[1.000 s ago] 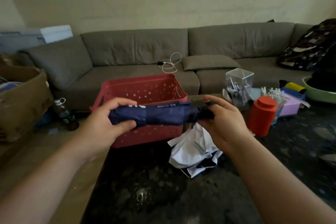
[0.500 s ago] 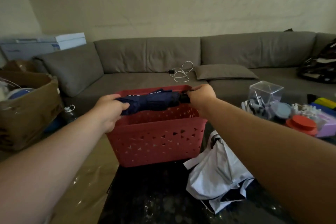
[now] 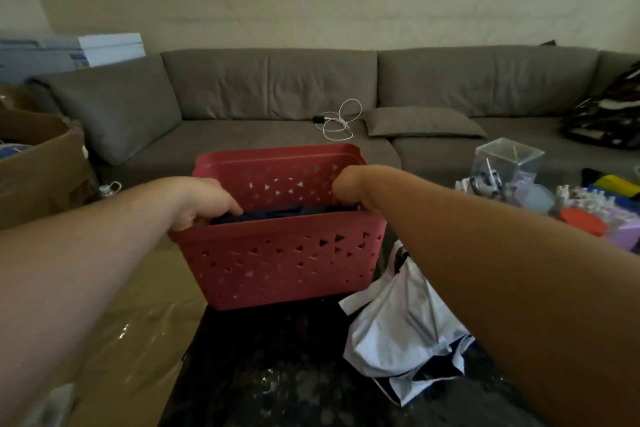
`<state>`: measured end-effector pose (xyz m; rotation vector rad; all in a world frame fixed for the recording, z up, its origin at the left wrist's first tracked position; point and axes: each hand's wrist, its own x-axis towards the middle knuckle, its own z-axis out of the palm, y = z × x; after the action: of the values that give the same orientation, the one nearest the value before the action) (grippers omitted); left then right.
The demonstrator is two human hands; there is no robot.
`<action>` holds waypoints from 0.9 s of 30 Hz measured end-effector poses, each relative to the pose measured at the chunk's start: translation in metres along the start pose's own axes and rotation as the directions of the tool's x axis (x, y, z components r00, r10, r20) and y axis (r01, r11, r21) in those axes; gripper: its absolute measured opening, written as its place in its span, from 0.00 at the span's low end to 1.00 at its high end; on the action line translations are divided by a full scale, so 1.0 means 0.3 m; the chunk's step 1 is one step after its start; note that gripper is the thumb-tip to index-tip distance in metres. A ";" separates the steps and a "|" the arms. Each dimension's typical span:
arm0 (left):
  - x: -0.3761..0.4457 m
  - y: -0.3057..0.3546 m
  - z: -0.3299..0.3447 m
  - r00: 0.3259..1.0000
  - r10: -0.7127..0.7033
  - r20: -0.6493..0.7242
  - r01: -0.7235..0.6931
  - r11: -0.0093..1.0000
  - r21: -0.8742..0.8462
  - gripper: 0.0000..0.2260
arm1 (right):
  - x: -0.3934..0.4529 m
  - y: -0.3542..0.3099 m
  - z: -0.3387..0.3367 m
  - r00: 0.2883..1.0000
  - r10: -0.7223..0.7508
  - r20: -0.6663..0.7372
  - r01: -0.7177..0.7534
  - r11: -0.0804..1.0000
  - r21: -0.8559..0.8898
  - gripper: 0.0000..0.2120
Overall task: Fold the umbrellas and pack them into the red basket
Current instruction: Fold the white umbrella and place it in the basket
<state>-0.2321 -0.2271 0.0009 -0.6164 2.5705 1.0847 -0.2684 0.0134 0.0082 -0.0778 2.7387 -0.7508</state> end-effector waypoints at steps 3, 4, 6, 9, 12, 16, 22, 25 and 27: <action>0.014 -0.005 -0.003 0.957 0.214 -0.195 -0.157 0.949 0.272 0.18 | -0.042 -0.009 -0.001 0.997 -0.049 -0.054 0.045 0.996 -0.074 0.19; 0.009 -0.002 0.001 0.929 0.276 -0.248 -0.193 0.930 0.312 0.21 | -0.059 -0.005 -0.002 0.992 -0.069 -0.106 0.062 0.996 -0.071 0.18; 0.000 0.007 0.020 0.875 0.372 -0.309 -0.280 0.911 0.303 0.24 | -0.090 0.016 -0.007 0.968 -0.121 -0.218 0.109 0.992 -0.068 0.18; -0.065 0.056 0.100 0.739 0.563 -0.369 -0.480 0.825 0.299 0.22 | -0.171 0.087 -0.029 0.927 -0.210 -0.312 0.213 0.977 -0.023 0.20; -0.187 0.102 0.231 0.454 0.807 -0.377 -0.761 0.572 0.307 0.20 | -0.314 0.202 -0.043 0.862 -0.269 -0.430 0.320 0.946 0.049 0.18; -0.342 0.098 0.437 0.217 0.957 -0.193 -0.902 0.272 0.335 0.15 | -0.510 0.400 -0.013 0.843 -0.114 -0.525 0.297 0.913 0.279 0.16; -0.400 -0.007 0.704 0.453 0.888 0.077 -0.872 0.422 0.248 0.13 | -0.657 0.697 0.151 0.900 0.326 -0.290 -0.028 0.707 0.707 0.14; -0.398 -0.042 0.801 0.594 0.799 0.096 -0.784 0.547 0.293 0.16 | -0.648 0.789 0.272 0.889 0.414 -0.195 -0.095 0.584 0.806 0.15; -0.408 -0.030 0.859 0.639 0.766 0.073 -0.742 0.588 0.324 0.19 | -0.623 0.825 0.351 0.881 0.448 -0.152 -0.116 0.516 0.849 0.15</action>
<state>-0.0979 -0.0110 -0.1288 0.6289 3.0454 0.7704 -0.0519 0.1995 -0.1525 0.7824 2.2519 -2.0076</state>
